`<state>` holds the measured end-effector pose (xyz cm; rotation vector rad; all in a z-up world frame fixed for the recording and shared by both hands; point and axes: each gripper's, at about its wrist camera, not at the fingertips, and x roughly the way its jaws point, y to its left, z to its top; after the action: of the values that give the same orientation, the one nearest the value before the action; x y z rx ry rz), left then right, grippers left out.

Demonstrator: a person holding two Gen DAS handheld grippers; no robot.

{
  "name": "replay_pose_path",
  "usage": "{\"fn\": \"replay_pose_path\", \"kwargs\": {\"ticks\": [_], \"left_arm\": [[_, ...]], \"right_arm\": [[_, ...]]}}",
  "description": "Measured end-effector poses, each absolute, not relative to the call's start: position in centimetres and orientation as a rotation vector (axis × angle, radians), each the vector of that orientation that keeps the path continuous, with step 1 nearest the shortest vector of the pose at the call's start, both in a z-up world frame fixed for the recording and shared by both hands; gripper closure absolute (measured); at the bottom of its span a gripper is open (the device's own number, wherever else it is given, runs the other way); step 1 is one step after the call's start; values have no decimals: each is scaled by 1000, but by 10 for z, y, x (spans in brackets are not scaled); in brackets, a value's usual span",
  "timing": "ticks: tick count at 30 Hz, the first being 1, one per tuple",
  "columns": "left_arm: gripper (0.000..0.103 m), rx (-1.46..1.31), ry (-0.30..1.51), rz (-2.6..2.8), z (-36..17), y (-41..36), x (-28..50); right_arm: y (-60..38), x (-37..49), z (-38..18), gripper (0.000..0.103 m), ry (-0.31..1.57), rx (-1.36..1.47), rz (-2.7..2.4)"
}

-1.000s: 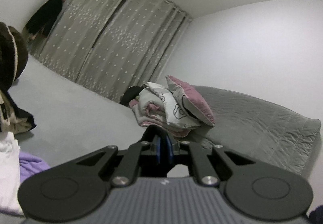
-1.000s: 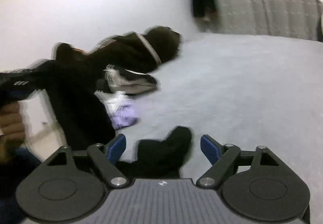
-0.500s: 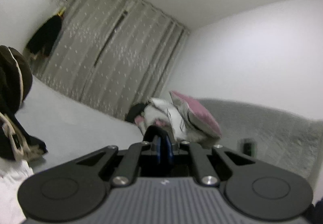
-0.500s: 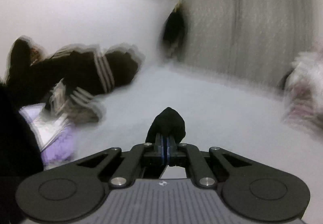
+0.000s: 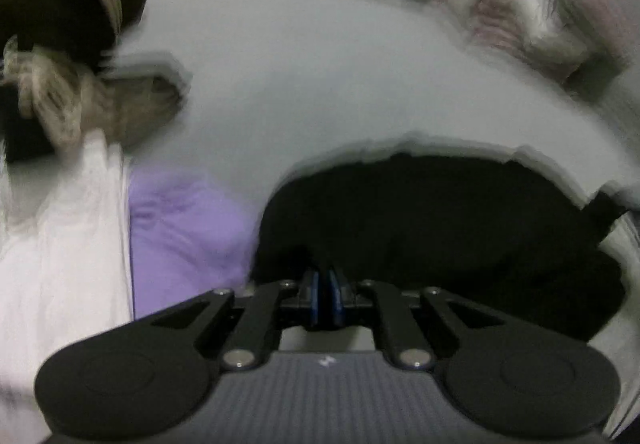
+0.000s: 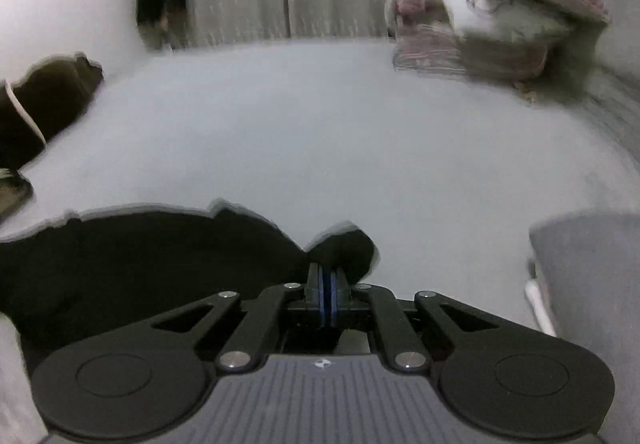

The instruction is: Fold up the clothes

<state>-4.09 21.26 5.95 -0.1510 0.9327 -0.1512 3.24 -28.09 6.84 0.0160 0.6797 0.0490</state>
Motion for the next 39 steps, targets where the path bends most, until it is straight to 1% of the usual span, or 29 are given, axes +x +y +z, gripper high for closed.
{"fn": "replay_pose_path", "kwargs": {"ticks": [1, 3, 4, 5, 6, 7, 9, 11, 12, 14, 15, 16, 19, 22, 25, 29, 32, 33, 34, 35, 36, 37, 39], "left_arm": [[95, -162, 986, -137, 50, 215, -38], [92, -205, 936, -165, 56, 223, -46], [82, -236, 903, -179, 62, 230, -49], [74, -267, 870, -190, 67, 237, -52], [62, -291, 849, -182, 71, 242, -53], [59, -313, 828, -174, 75, 248, -54], [59, -324, 805, -157, 81, 251, -48], [57, -303, 804, -143, 86, 247, -32], [56, -288, 810, -136, 88, 244, -24], [56, -239, 814, -149, 85, 231, -8], [56, -213, 815, -155, 84, 225, 0], [52, -177, 817, -159, 83, 217, 8], [50, -82, 856, -156, 73, 199, 27], [50, -39, 890, -152, 61, 188, 43], [53, 8, 900, -140, 49, 181, 53], [53, 74, 923, -131, 33, 174, 56], [53, 111, 904, -138, 28, 169, 53], [55, 112, 901, -139, 27, 169, 53], [67, 108, 897, -138, 27, 169, 52], [76, 108, 894, -131, 27, 169, 52], [95, 108, 892, -125, 27, 169, 52], [98, 102, 894, -121, 28, 169, 51], [98, 90, 874, -114, 35, 169, 47]], "right_arm": [[-286, 29, 69, 97, 678, 16, 44], [-296, 21, 80, 97, 646, 32, 49], [-300, 21, 80, 97, 642, 39, 54], [-303, 21, 79, 97, 638, 46, 58], [-306, 24, 78, 96, 644, 56, 50], [-308, 27, 77, 96, 650, 67, 41], [-314, 33, 74, 96, 661, 88, 24], [-319, 40, 72, 96, 672, 109, 8], [-326, 52, 73, 94, 674, 127, 9], [-329, 58, 76, 85, 654, 160, 1], [-328, 62, 78, 76, 639, 153, 7], [-327, 66, 81, 70, 624, 146, 14], [-314, 71, 90, 67, 550, 78, 20], [-311, 90, 86, 66, 556, 51, 62], [-304, 112, 61, 66, 644, 5, 134], [-296, 130, 36, 67, 741, -3, 238], [-291, 135, 23, 66, 794, 1, 296], [-280, 127, 18, 66, 798, -21, 291], [-269, 120, 13, 67, 802, -44, 287], [-264, 119, 12, 71, 797, -65, 284], [-262, 118, 13, 86, 800, -67, 290], [-257, 116, 17, 98, 801, -66, 294], [-245, 111, 24, 98, 781, -94, 295]]}}
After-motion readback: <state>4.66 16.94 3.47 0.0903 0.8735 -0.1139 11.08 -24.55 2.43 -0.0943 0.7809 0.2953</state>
